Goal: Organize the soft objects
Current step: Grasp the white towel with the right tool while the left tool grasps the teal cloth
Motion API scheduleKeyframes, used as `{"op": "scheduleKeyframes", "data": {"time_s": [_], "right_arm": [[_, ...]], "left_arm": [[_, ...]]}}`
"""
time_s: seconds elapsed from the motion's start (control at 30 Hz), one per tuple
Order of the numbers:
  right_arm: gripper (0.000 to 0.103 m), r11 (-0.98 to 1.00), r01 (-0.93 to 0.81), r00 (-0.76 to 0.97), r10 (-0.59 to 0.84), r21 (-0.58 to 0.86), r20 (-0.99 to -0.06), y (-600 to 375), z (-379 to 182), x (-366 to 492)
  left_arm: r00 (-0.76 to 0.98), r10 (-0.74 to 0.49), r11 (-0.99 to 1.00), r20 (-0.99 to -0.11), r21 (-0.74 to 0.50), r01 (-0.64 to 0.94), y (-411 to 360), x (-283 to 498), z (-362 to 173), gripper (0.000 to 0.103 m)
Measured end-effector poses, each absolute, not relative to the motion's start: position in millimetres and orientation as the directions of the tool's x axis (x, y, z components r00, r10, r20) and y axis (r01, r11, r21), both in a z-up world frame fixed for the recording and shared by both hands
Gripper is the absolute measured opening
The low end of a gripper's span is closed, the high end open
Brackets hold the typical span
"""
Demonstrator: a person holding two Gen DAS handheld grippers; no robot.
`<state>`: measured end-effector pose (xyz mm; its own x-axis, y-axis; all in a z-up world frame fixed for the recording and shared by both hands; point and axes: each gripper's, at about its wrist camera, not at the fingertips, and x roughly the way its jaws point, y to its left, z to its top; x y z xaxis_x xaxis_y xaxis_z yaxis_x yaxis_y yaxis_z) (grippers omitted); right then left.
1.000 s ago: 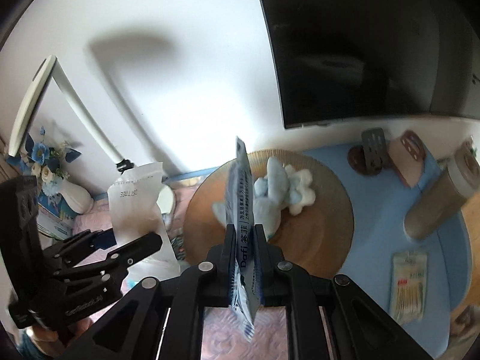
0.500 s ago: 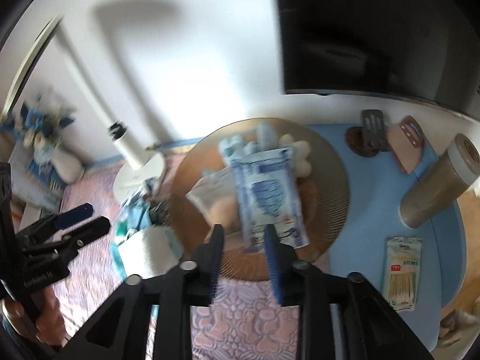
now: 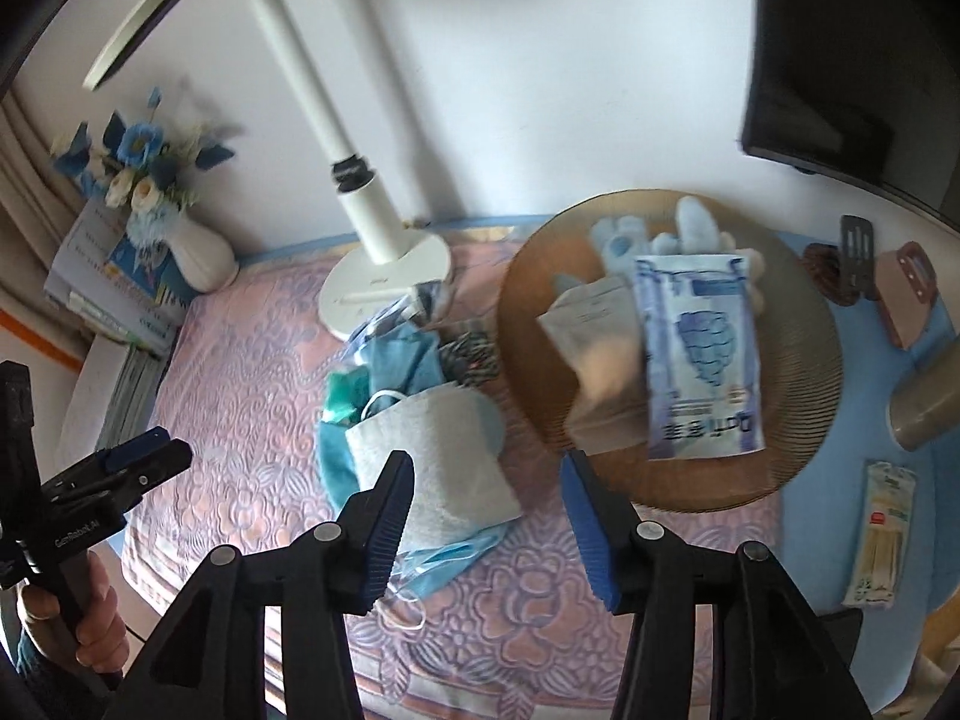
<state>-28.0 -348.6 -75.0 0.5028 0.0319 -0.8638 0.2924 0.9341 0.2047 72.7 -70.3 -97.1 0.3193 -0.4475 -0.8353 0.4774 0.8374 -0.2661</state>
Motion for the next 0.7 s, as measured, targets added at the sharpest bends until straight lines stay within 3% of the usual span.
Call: {"op": "scheduleKeyframes", "data": {"time_s": [0.7], "right_arm": [[0.050,0.953,0.240,0.354,0.092,0.185,-0.931,-307,-148,10]], "left_arm": [[0.056,-0.501,0.724,-0.864,-0.383,0.574,-115,96,-187,0.059]]}}
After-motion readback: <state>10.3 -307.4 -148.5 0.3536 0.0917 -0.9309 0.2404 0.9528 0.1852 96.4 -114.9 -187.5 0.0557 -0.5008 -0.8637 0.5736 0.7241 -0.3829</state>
